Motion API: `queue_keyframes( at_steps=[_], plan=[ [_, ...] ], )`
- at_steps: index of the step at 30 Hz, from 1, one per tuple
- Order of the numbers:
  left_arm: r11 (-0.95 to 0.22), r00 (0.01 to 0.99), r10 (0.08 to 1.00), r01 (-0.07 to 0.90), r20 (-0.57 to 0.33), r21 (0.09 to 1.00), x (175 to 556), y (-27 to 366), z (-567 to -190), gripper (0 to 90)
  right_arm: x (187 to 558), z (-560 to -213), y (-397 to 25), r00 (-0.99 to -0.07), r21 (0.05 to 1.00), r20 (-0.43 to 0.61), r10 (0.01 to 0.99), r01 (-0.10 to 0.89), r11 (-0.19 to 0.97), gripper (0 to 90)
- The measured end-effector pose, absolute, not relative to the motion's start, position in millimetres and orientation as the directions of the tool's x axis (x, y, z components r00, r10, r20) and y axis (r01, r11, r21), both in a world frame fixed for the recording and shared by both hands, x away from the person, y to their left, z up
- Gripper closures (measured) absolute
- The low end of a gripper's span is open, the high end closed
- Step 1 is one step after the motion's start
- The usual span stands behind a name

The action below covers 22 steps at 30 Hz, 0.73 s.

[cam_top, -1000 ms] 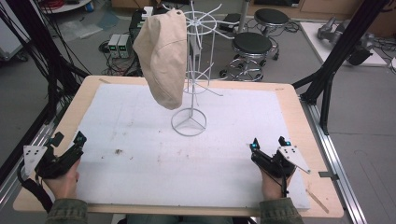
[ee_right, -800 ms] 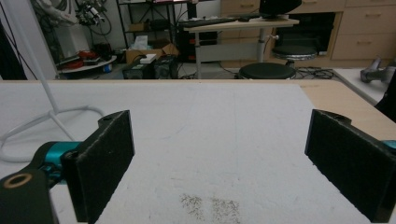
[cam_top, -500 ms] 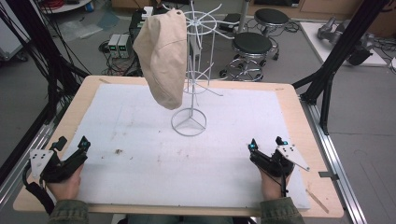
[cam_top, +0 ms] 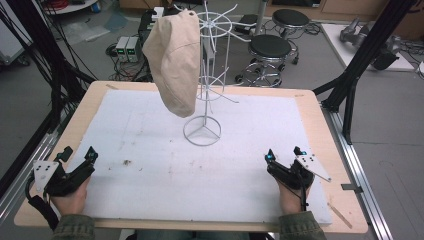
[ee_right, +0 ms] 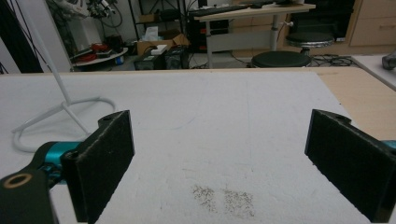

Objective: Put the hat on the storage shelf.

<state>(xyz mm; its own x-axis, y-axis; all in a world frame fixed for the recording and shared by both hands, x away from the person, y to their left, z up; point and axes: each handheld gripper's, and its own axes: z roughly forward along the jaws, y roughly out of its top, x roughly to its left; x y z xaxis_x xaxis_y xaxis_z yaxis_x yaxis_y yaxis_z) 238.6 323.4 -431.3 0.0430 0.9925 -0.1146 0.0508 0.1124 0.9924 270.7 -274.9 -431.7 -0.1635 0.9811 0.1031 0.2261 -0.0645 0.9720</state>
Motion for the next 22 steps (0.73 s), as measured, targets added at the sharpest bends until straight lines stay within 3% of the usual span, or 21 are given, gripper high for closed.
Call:
queue_keyframes(
  at_steps=[22],
  plan=[
    [0.125,0.063,0.990,0.062,-0.128,0.990,239.7,322.9,-433.6,27.7,272.2,-432.8,-275.2,-0.174,0.967,0.117,0.978,0.243,-0.073,7.2]
  ],
)
